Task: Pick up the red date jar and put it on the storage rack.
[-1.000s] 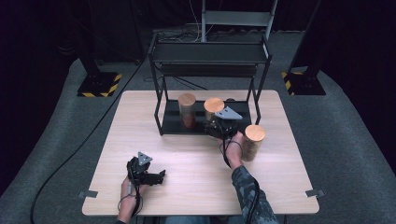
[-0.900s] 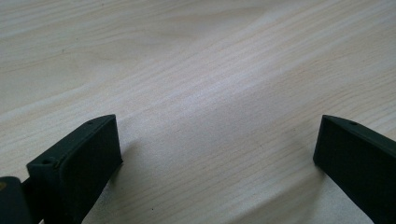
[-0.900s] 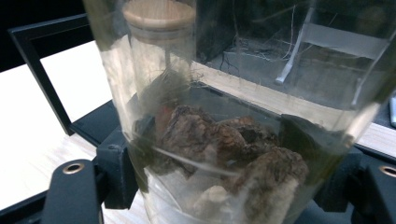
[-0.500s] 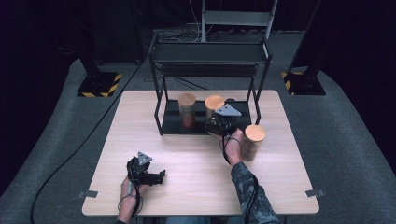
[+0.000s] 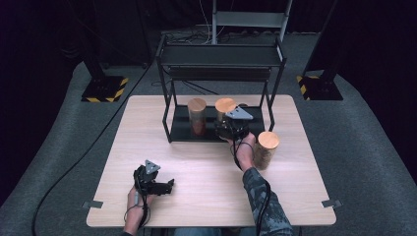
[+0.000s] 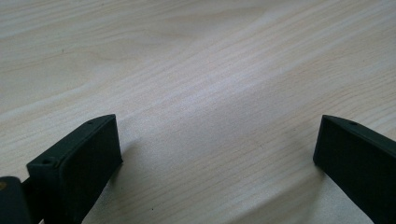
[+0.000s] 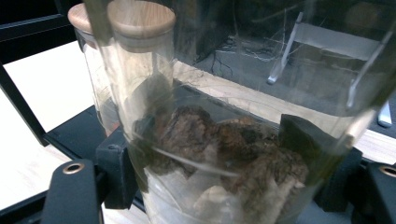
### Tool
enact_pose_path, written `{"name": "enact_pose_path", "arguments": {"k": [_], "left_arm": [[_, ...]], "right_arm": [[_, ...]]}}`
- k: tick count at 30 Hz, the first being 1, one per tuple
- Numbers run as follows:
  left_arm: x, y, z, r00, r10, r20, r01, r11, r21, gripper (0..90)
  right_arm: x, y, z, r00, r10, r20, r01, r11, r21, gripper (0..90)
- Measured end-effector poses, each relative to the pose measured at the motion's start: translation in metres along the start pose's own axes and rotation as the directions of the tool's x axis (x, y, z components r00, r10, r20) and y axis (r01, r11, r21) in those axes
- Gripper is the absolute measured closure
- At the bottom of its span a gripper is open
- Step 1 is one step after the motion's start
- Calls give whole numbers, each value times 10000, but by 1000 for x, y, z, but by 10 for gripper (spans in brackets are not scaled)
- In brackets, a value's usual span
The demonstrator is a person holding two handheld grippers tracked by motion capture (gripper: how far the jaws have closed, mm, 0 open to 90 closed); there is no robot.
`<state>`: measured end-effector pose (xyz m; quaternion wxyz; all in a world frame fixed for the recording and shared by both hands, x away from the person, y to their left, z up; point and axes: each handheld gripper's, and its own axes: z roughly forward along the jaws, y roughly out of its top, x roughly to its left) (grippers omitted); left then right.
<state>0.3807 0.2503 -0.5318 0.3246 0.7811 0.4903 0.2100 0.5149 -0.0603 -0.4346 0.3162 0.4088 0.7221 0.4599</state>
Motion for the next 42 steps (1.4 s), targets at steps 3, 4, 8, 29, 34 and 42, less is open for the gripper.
{"name": "enact_pose_path", "arguments": {"k": [3,4,8,29,34,42], "left_arm": [[0,0,0,10000,-2,-1,2,10000,-3,2],[0,0,0,10000,-2,-1,2,10000,-4,2],[0,0,0,10000,-3,-2,3,10000,-3,2],[0,0,0,10000,6,-6,-6,10000,-7,2],[0,0,0,10000,1,-4,-1,10000,-6,2],[0,0,0,10000,7,-7,-7,10000,-8,2]], "right_arm": [[-1,1,1,10000,6,30,-6,10000,20,248],[-1,2,2,10000,6,41,-6,10000,39,248],[-2,3,3,10000,-29,78,29,10000,29,248],[-6,2,16,9997,-134,196,129,9996,259,248],[-8,2,18,9997,-112,220,106,9996,254,248],[-12,-1,23,9996,20,287,-29,9995,328,248]]}}
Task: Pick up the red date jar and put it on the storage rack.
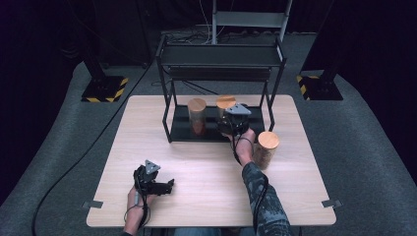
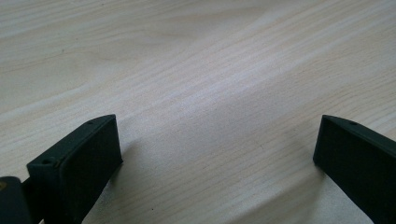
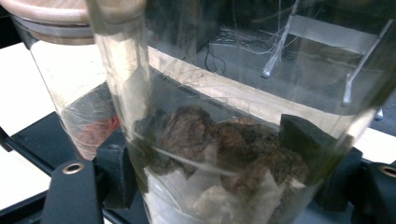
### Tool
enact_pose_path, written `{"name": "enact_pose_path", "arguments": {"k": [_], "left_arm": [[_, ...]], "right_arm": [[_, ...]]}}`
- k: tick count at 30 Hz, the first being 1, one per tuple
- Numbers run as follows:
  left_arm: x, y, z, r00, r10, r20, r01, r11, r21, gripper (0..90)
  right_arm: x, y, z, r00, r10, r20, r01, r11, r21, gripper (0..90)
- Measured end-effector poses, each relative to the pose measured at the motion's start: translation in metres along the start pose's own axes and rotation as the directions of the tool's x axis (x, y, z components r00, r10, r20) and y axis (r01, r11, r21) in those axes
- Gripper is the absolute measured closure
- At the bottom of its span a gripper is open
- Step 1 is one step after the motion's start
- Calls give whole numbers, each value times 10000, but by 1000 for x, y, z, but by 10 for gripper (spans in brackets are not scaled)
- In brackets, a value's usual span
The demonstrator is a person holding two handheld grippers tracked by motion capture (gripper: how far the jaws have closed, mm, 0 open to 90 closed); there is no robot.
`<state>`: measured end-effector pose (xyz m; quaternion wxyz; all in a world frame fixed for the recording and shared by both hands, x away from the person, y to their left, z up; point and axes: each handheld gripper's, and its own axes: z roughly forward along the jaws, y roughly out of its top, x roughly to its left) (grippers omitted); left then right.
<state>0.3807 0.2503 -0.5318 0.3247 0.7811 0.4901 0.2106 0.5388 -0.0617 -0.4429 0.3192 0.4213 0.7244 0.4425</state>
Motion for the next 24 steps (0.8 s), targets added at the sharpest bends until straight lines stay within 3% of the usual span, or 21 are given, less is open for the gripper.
{"name": "enact_pose_path", "arguments": {"k": [24], "left_arm": [[0,0,0,10000,-5,3,5,10000,2,2]], "right_arm": [[-1,-4,15,9999,144,41,-144,9998,123,248]]}}
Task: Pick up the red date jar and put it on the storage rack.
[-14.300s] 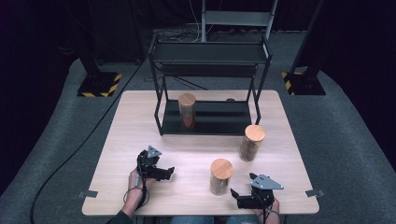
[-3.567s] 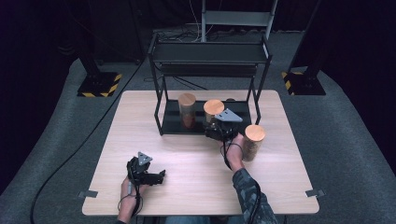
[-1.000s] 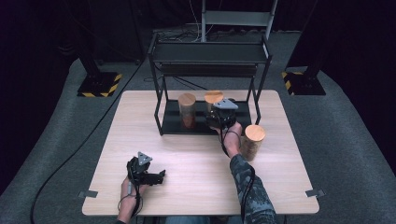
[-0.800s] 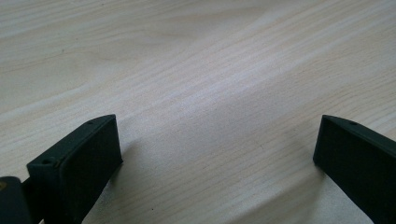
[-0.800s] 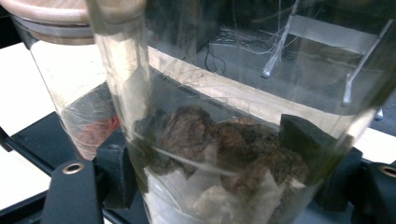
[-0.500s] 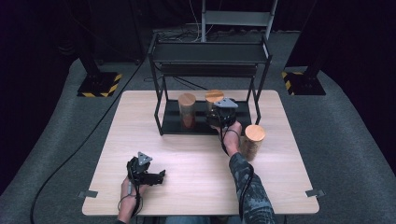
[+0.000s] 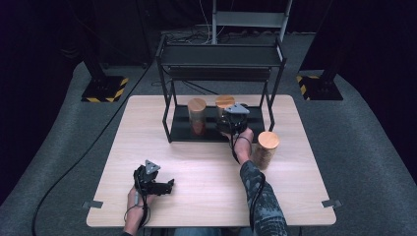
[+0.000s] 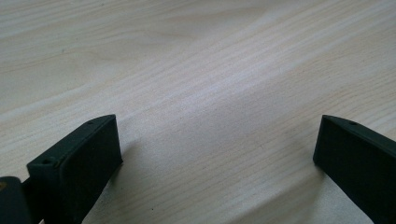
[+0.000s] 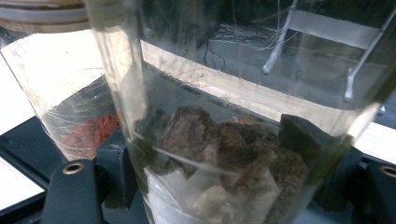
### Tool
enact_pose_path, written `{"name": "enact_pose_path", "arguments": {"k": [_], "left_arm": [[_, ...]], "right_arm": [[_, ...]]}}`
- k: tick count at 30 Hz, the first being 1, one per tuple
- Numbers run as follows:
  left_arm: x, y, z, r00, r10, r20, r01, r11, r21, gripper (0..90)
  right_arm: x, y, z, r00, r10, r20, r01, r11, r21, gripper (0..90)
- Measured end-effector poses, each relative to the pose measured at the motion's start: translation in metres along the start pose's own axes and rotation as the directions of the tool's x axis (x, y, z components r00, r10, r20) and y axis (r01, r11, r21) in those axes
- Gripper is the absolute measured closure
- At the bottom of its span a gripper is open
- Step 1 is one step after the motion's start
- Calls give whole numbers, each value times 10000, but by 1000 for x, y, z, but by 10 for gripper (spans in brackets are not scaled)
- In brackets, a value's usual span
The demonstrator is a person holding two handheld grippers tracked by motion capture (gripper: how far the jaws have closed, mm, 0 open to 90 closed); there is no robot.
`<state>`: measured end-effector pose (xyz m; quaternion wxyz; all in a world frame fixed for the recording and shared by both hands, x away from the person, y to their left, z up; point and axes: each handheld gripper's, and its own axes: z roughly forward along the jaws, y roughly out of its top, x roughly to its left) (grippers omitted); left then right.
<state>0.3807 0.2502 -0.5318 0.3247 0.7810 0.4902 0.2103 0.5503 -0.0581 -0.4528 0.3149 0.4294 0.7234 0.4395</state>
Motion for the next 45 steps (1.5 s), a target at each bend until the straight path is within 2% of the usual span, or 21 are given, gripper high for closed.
{"name": "enact_pose_path", "arguments": {"k": [30,45], "left_arm": [[0,0,0,10000,1,6,-1,10000,0,3],[0,0,0,10000,4,-2,-4,10000,-9,3]], "right_arm": [[1,-10,16,9985,462,-288,-465,9989,-79,248],[3,-13,24,9990,393,-201,-390,9992,131,248]]}}
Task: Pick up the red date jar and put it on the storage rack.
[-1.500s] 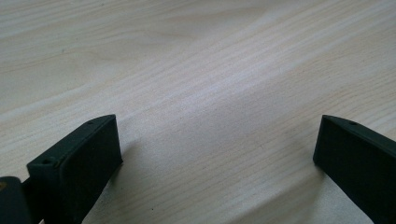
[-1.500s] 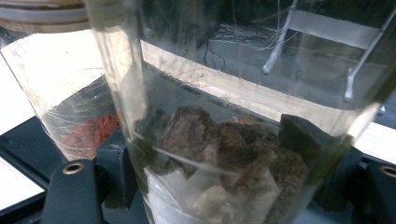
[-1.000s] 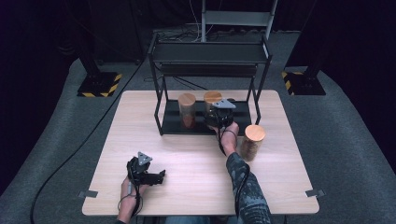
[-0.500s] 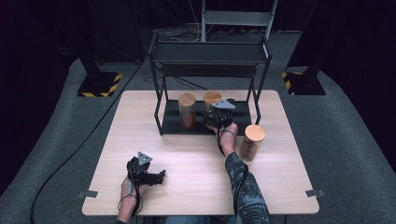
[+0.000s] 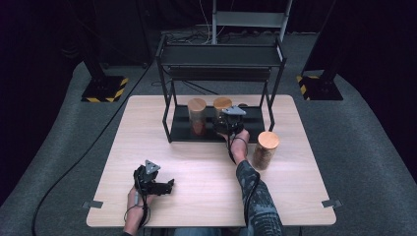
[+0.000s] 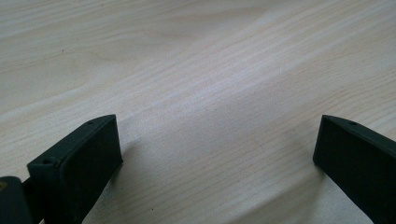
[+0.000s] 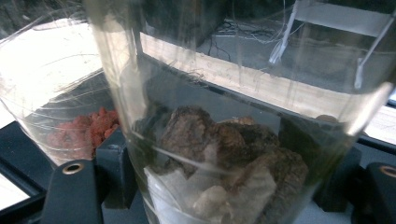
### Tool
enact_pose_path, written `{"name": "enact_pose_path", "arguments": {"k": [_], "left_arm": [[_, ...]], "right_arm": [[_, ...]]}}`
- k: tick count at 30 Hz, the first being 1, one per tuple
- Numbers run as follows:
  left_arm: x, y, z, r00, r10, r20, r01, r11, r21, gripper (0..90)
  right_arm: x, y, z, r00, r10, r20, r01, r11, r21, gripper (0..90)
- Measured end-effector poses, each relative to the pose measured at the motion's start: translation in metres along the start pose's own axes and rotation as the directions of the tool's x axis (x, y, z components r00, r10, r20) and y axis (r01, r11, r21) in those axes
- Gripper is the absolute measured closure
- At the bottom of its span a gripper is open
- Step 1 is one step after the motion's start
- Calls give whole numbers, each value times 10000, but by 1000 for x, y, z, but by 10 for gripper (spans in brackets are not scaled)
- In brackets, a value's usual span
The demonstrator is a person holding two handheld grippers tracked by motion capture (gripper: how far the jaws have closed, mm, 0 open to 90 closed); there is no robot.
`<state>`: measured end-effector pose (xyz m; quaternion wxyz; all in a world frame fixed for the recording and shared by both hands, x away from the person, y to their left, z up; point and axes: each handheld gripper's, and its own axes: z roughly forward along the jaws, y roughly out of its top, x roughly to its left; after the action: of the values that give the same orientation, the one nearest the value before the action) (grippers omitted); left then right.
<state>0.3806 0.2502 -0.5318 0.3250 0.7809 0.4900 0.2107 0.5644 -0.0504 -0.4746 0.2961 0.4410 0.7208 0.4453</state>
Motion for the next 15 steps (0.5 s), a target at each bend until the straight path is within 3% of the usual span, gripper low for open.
{"name": "enact_pose_path", "arguments": {"k": [15], "left_arm": [[0,0,0,10000,1,-3,-1,10000,-6,3]], "right_arm": [[-1,-8,8,9998,189,42,-190,9998,114,248]]}}
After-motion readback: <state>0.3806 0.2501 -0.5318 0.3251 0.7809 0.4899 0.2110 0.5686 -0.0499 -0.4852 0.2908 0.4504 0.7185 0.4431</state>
